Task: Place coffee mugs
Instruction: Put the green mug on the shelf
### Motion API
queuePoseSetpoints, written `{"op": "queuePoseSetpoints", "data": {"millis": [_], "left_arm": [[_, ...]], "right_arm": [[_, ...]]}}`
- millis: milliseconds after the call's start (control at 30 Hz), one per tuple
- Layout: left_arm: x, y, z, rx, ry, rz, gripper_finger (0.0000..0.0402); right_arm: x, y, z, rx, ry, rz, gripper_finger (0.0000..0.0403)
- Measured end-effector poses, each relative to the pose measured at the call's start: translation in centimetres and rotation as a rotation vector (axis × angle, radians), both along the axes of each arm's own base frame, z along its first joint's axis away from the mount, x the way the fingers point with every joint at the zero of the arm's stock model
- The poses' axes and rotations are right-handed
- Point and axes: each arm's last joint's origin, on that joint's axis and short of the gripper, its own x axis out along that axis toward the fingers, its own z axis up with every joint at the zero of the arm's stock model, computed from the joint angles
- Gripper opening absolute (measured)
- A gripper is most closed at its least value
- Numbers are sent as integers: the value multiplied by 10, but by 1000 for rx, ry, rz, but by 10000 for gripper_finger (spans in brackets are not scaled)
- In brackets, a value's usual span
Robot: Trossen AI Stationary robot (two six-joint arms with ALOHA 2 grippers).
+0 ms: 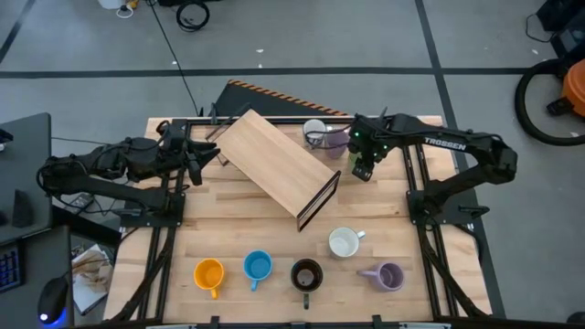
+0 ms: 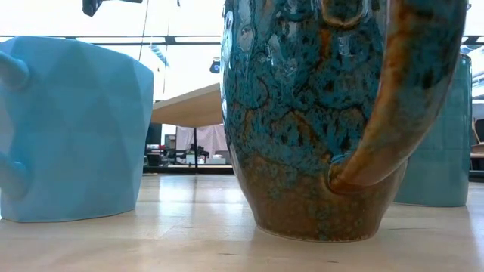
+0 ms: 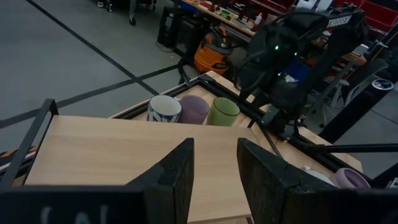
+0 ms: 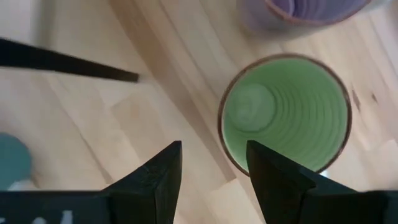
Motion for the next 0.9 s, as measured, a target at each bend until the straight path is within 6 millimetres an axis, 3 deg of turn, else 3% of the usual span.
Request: {"op": "queuePoseSetpoints", "data": {"millis": [533, 900], "left_arm": [[0, 0, 0, 4, 3, -1, 128], [0, 0, 0, 4, 3, -1, 128]], "right_arm": [[-2, 0, -40, -106, 28, 90, 148], [-5, 1, -52, -125, 46, 149, 88]]}}
